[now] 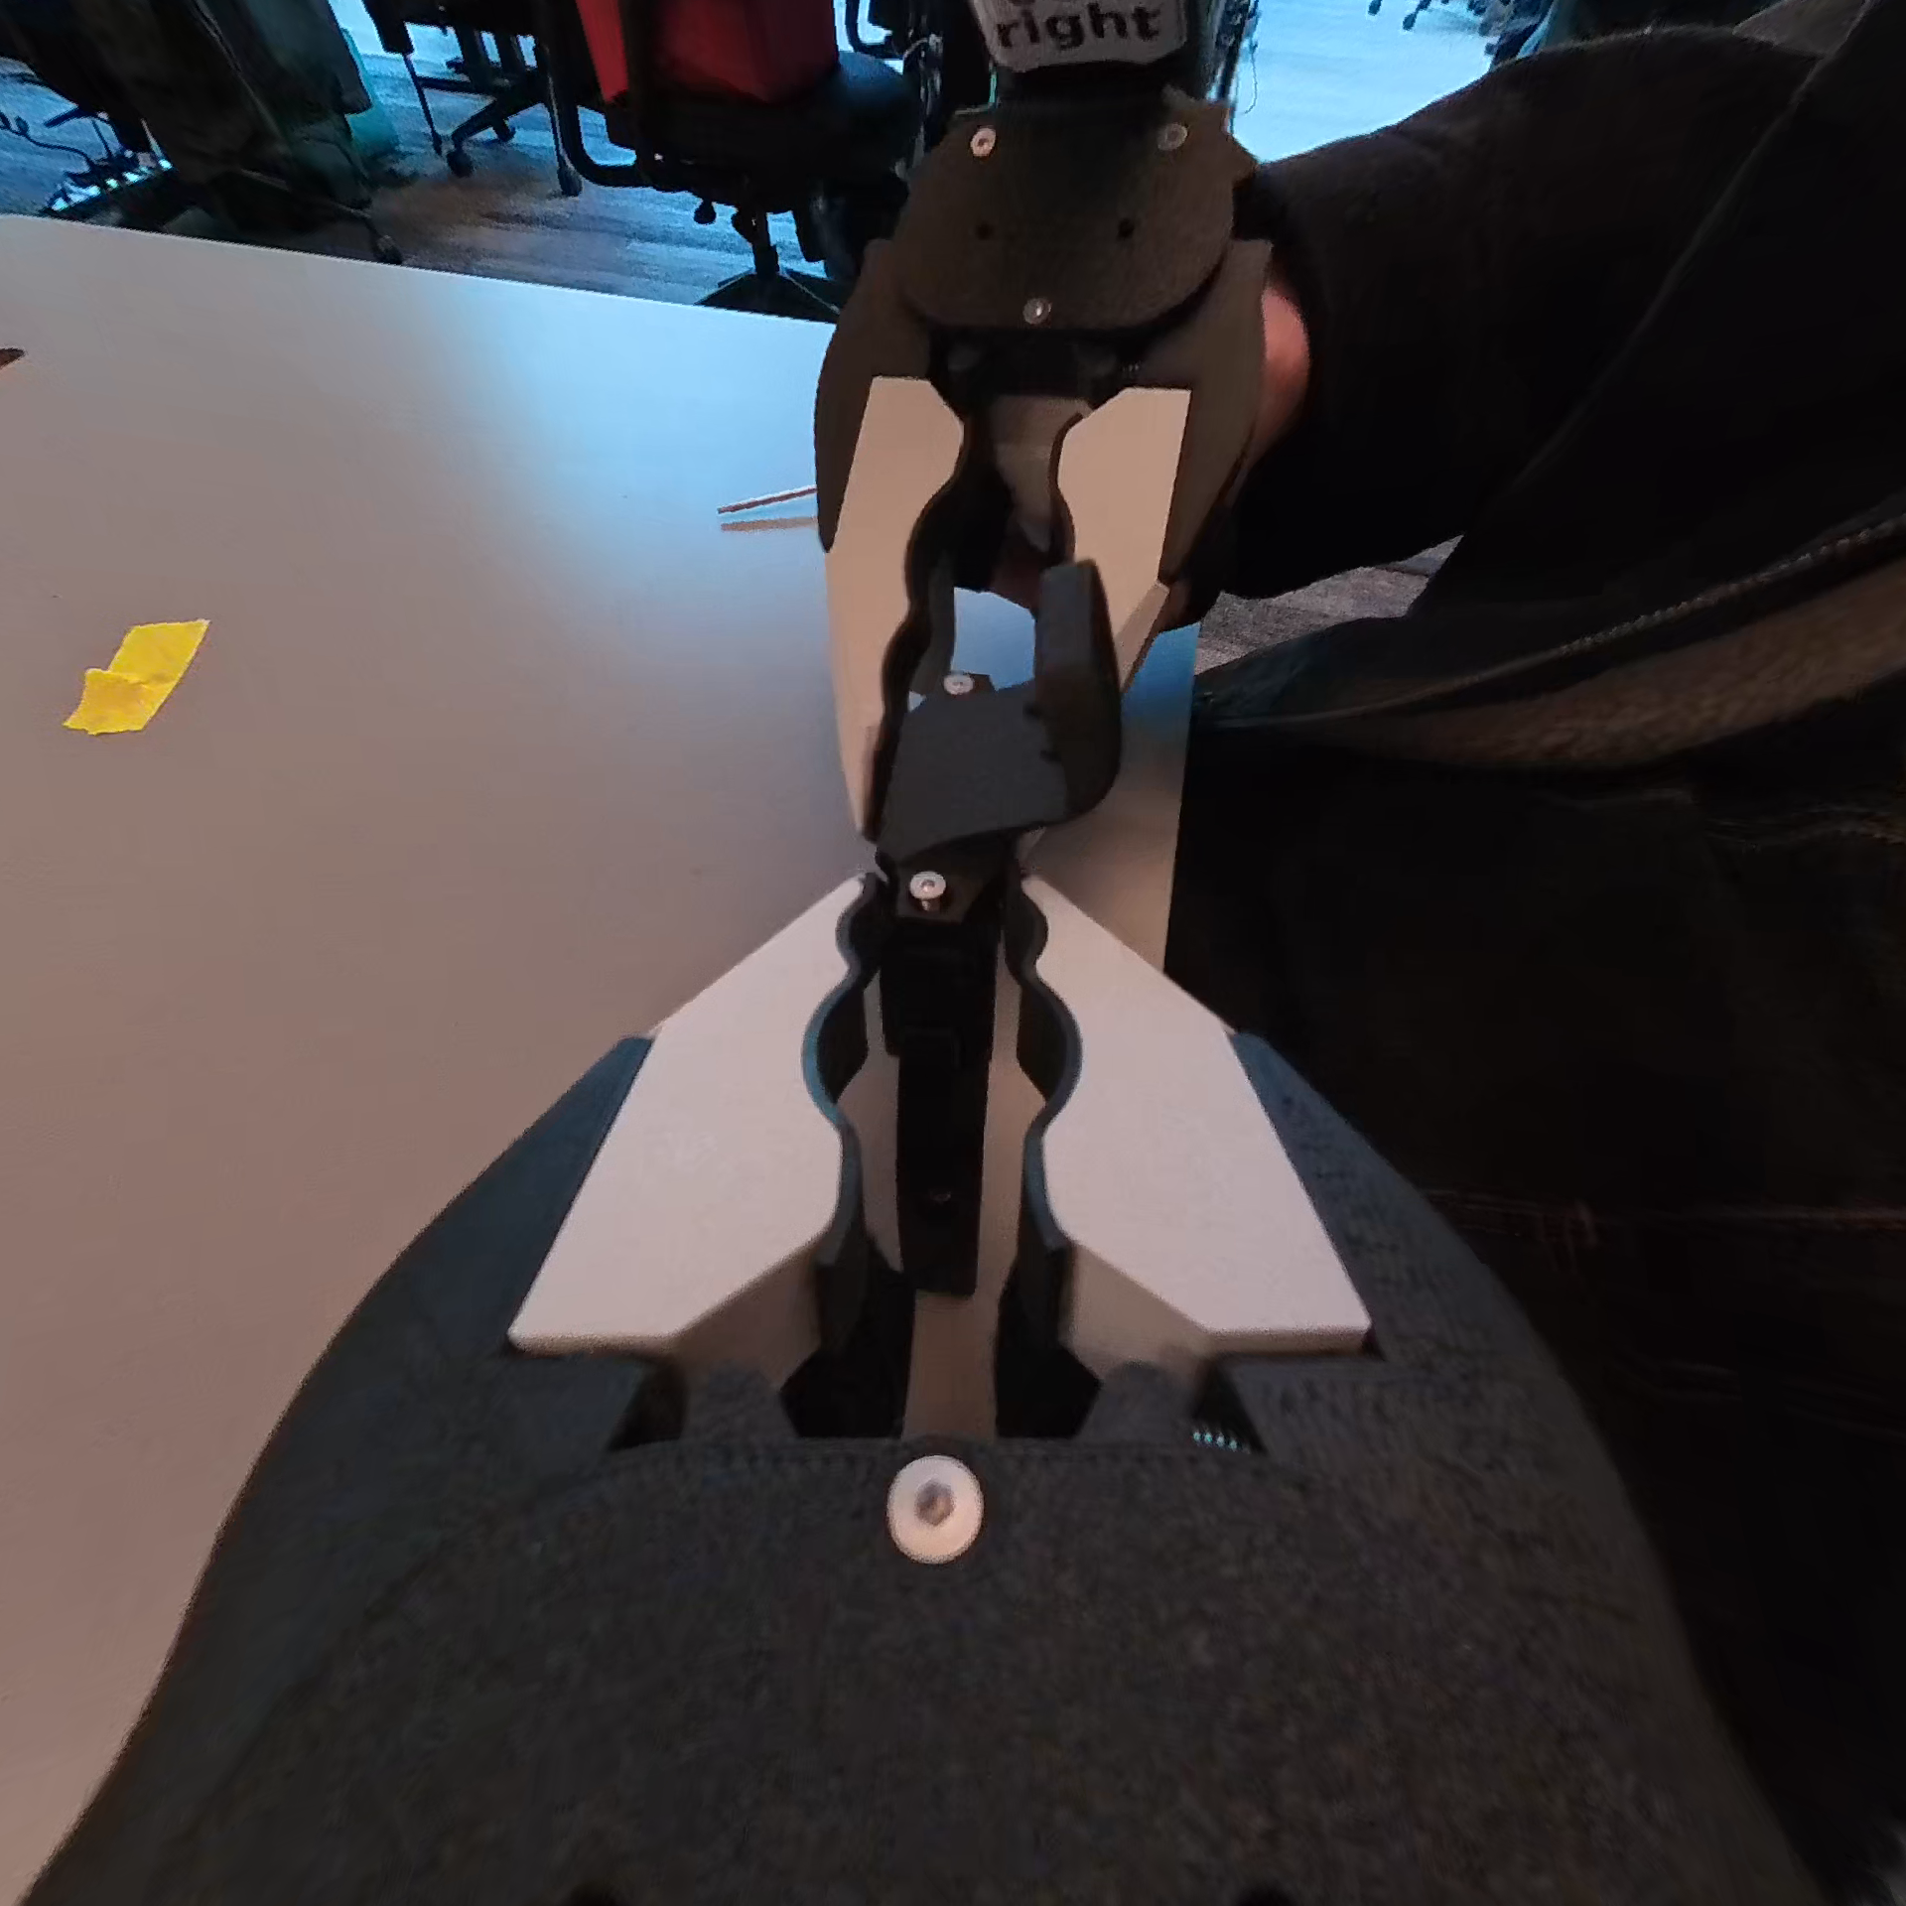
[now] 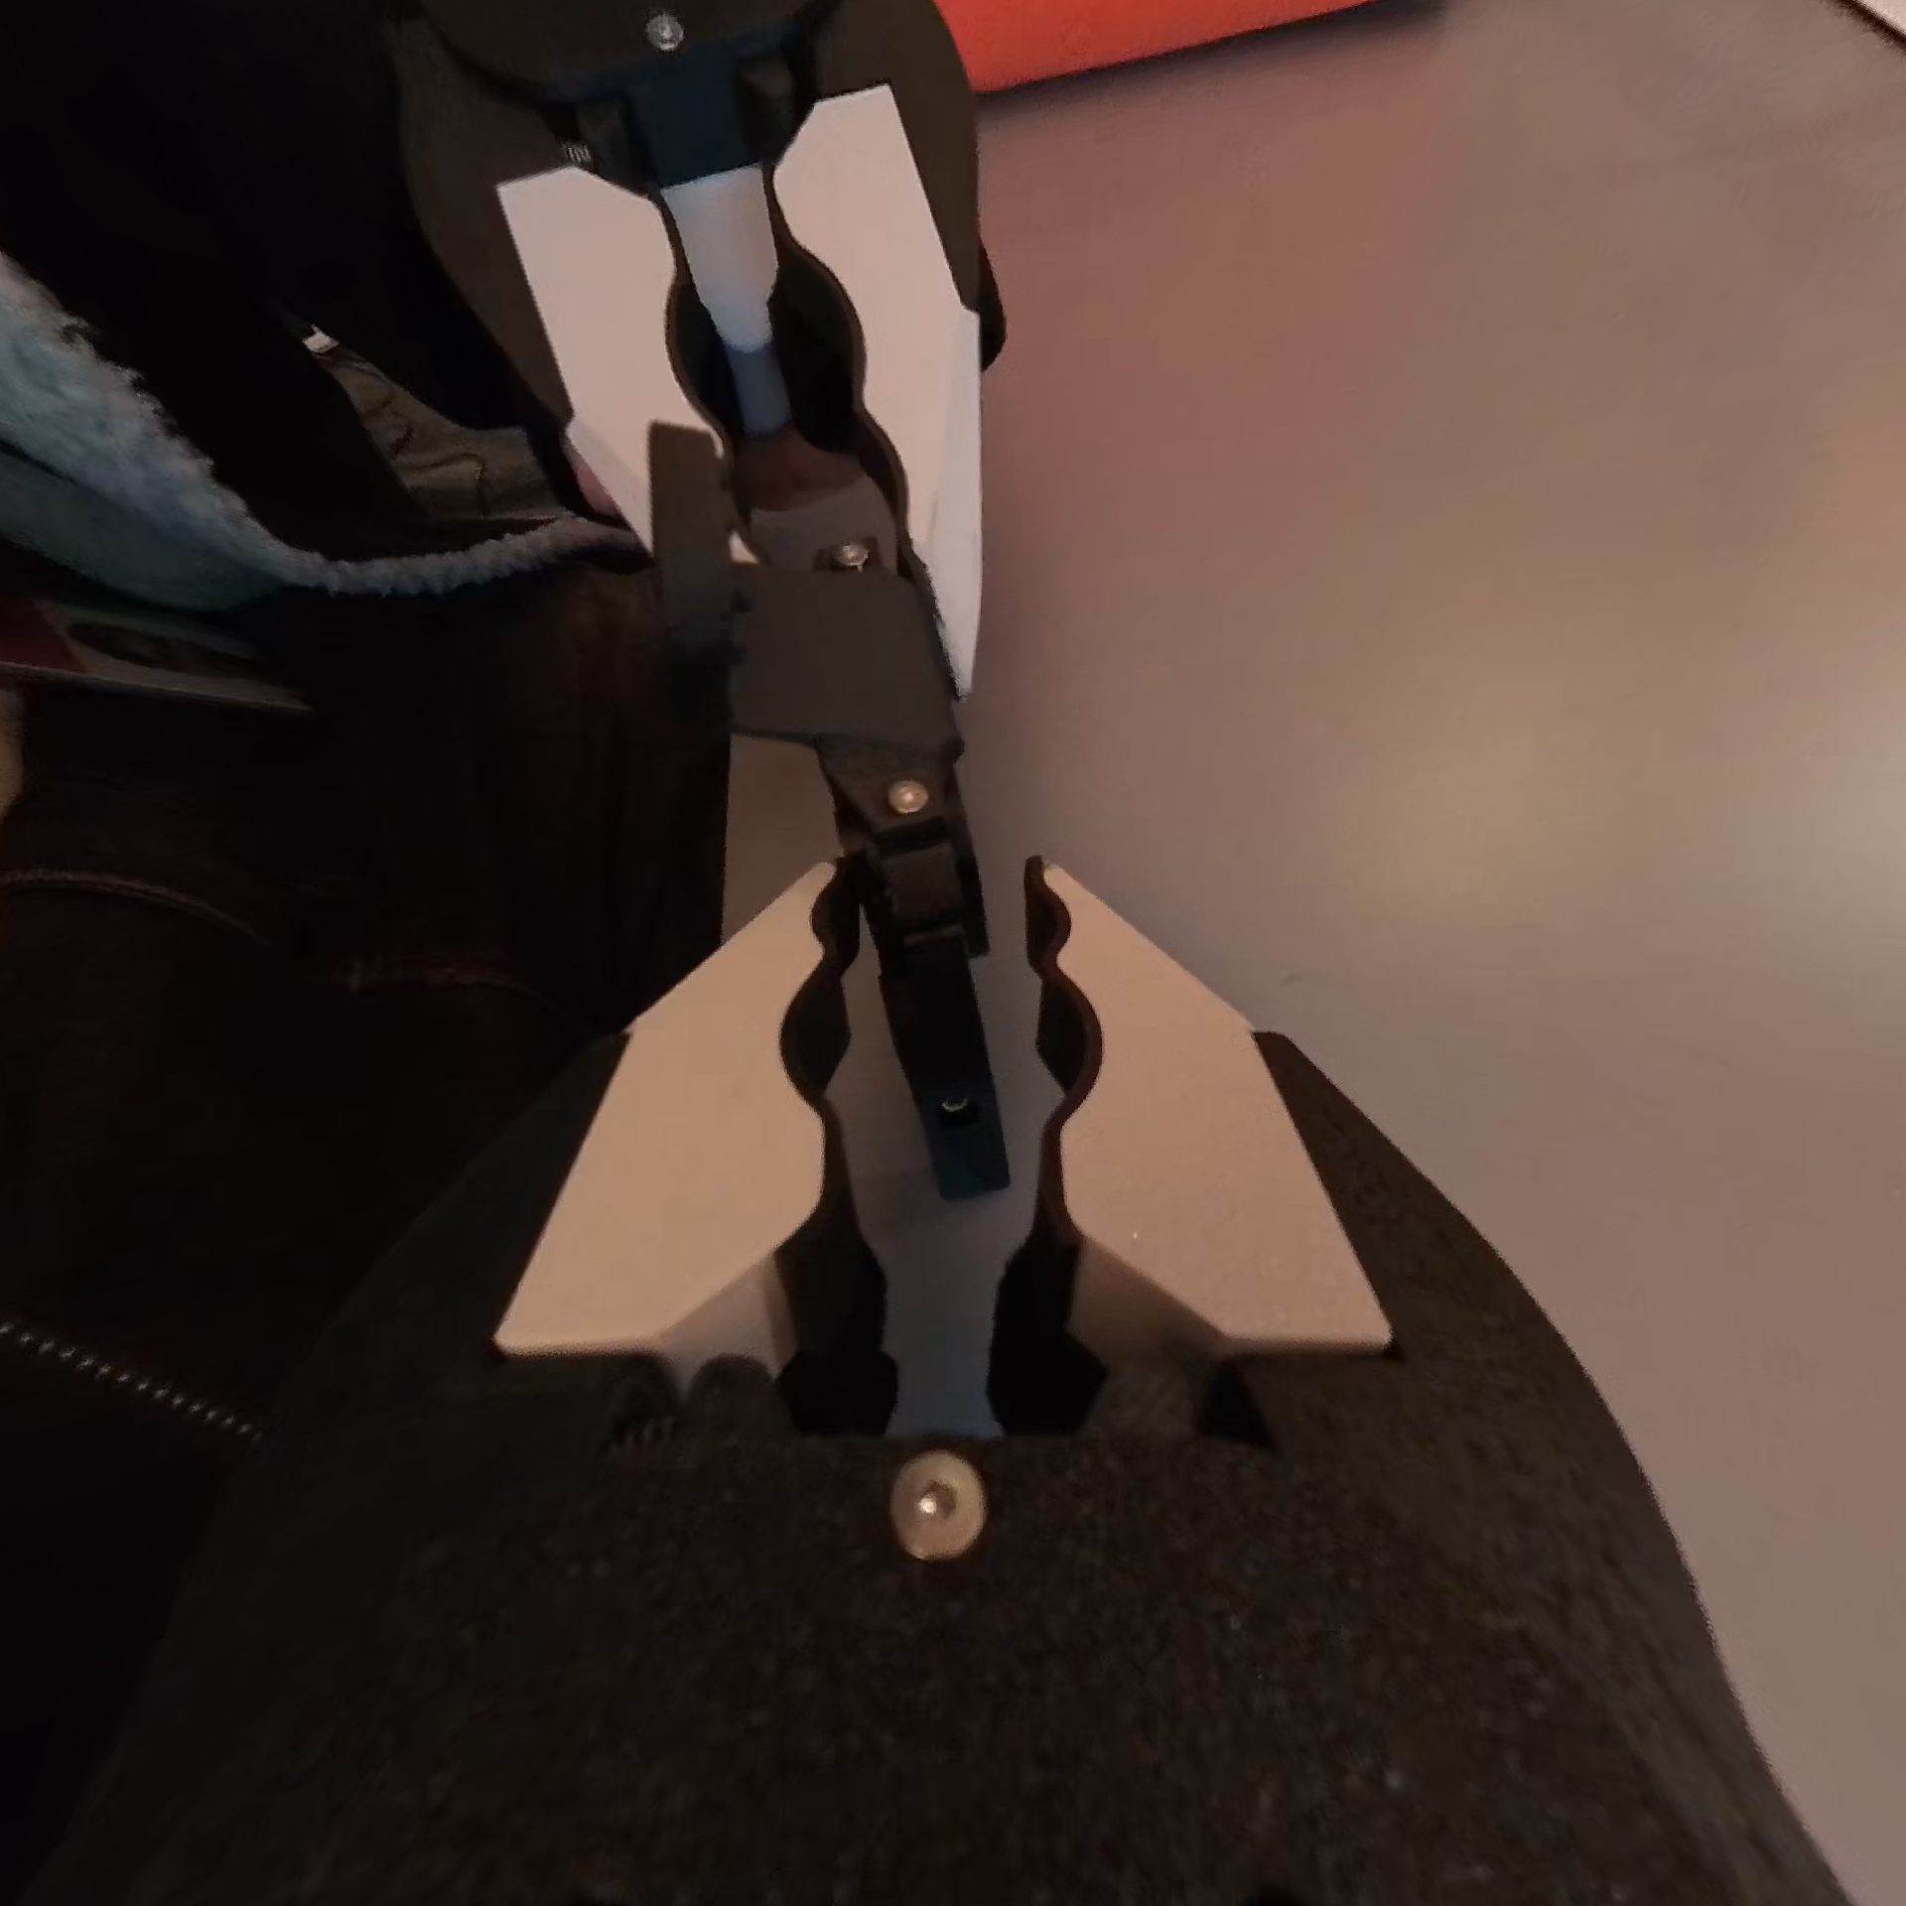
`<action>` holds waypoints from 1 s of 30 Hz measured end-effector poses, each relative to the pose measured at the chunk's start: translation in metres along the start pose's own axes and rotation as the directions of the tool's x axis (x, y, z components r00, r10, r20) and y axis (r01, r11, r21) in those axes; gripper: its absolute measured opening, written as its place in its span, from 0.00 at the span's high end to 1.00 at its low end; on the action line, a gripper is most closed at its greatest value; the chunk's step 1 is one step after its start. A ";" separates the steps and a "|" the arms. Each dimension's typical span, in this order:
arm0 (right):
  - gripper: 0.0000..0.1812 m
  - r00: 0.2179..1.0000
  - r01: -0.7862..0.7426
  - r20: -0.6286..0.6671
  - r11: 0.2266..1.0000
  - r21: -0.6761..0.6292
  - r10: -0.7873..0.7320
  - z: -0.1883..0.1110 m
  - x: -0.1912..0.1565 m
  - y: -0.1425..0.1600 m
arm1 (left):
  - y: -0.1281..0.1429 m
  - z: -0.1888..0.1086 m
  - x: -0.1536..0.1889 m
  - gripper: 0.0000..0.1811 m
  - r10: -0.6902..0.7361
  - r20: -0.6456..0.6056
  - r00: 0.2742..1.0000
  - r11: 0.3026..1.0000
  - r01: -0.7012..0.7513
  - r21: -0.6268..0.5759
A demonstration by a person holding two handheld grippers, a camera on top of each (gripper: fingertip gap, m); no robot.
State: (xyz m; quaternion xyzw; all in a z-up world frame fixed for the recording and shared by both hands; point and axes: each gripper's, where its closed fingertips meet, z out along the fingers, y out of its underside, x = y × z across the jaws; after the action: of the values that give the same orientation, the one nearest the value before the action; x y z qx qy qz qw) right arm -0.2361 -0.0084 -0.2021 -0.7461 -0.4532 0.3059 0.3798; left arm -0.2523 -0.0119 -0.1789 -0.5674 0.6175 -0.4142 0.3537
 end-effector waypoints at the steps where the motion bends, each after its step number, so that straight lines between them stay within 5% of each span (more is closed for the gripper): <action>1: 0.85 1.000 0.002 0.006 1.000 -0.001 -0.002 0.000 -0.001 0.000 | 0.003 0.000 -0.001 0.87 0.003 0.002 1.000 1.000 -0.003 -0.014; 12: 0.88 0.999 0.043 0.003 0.999 -0.001 -0.043 0.001 -0.005 0.001 | 0.012 -0.009 -0.001 0.82 -0.013 0.002 1.000 0.999 0.013 -0.050; 21: 0.84 0.999 0.009 0.040 0.998 0.059 -0.011 0.002 -0.011 -0.007 | 0.011 0.006 0.005 0.88 0.036 -0.041 0.998 0.999 -0.037 -0.036; 30: 0.88 0.980 0.014 -0.199 0.999 0.046 -0.005 -0.050 -0.004 0.013 | -0.025 0.034 0.002 0.83 0.018 -0.126 0.992 1.000 -0.018 0.002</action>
State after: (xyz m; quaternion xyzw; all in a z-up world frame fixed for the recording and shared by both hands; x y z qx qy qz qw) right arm -0.1923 -0.0302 -0.1861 -0.7616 -0.4092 0.2385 0.4423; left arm -0.2116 -0.0184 -0.1694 -0.5344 0.6435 -0.4465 0.3179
